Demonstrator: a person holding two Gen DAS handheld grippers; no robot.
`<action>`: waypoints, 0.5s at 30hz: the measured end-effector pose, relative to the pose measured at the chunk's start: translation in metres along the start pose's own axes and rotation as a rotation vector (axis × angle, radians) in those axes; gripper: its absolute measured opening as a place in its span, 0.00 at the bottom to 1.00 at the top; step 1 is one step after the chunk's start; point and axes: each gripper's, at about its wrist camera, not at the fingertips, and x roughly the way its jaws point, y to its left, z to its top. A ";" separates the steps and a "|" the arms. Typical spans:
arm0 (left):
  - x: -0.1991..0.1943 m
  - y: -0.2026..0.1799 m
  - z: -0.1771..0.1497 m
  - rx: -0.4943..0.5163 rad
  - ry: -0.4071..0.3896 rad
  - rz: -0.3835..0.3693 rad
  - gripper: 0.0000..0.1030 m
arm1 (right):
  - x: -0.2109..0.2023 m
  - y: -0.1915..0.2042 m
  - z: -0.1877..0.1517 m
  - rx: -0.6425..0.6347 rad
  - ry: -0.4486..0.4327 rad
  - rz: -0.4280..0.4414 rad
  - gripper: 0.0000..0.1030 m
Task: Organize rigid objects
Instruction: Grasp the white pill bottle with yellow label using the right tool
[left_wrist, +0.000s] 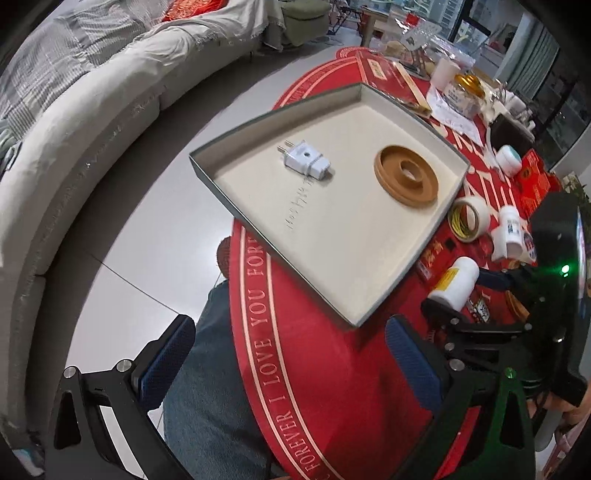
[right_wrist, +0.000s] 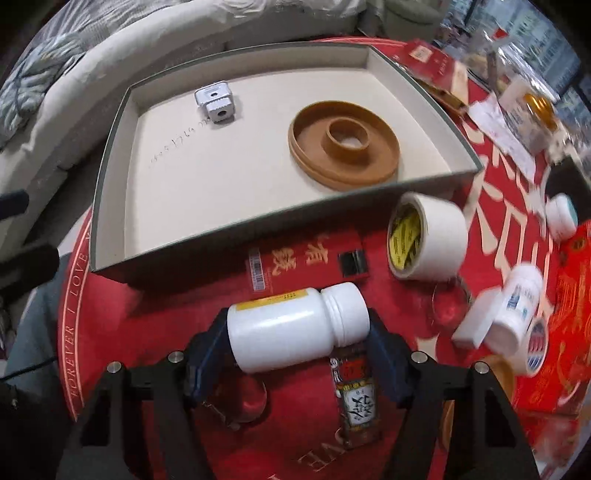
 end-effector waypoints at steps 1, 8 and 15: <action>-0.001 -0.002 -0.001 0.007 -0.001 -0.002 1.00 | -0.003 -0.002 -0.003 0.019 -0.010 -0.005 0.68; -0.005 -0.052 -0.020 0.160 0.019 -0.071 1.00 | -0.045 -0.039 -0.057 0.282 -0.019 -0.076 0.68; 0.013 -0.135 -0.051 0.374 0.012 -0.049 1.00 | -0.058 -0.076 -0.150 0.542 0.071 -0.193 0.68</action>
